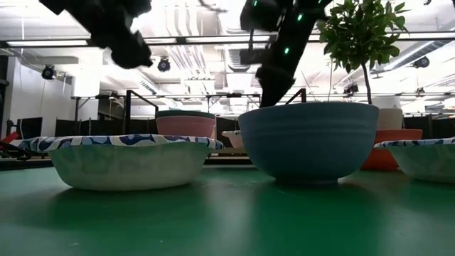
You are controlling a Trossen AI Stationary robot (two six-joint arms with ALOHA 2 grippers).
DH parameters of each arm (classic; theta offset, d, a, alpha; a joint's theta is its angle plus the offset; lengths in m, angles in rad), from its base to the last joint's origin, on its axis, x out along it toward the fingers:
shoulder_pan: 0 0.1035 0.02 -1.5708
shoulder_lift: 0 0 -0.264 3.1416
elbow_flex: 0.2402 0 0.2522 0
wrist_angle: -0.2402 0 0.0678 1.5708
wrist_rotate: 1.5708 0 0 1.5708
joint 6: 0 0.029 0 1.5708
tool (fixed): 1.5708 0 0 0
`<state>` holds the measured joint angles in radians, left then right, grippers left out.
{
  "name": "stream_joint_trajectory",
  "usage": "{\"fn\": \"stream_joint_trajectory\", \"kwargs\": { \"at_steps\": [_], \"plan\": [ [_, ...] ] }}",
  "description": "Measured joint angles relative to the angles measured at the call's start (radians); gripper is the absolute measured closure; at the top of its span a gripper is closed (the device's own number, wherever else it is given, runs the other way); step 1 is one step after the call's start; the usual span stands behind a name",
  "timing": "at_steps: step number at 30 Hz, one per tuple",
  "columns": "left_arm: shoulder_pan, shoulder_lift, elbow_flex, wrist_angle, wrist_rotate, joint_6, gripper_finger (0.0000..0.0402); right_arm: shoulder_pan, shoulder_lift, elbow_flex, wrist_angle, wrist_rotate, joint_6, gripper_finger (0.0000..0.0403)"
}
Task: Place and stack bowls onto a shelf
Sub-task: Stack the blue patterned bowl on top of the blue patterned bowl on the shelf
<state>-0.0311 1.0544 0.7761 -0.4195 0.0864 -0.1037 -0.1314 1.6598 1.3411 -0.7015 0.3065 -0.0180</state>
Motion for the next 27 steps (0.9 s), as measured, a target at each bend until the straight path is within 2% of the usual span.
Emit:
{"fn": "stream_joint_trajectory", "kwargs": {
  "at_steps": [4,10,16,21,27],
  "plan": [
    [0.000,0.043,-0.001,-0.074,0.000,-0.058,0.0326,0.075,-0.052,-0.019,0.002,0.001,0.036,0.0394],
    [-0.001,0.149,-0.006,-0.096,0.000,-0.085,0.0268,0.200,-0.119,-0.048,0.015,0.011,0.124,0.0394],
    [-0.001,0.287,-0.006,-0.074,0.002,-0.090,0.0225,0.322,-0.164,-0.092,0.033,0.110,0.208,0.0394],
    [-0.003,0.399,-0.006,-0.042,0.016,-0.098,0.0223,0.401,-0.198,-0.142,0.032,0.210,0.299,0.0394],
    [-0.003,0.489,-0.004,0.003,0.104,-0.098,0.0241,0.455,-0.254,-0.226,0.035,0.298,0.404,0.0394]
  ]
}}
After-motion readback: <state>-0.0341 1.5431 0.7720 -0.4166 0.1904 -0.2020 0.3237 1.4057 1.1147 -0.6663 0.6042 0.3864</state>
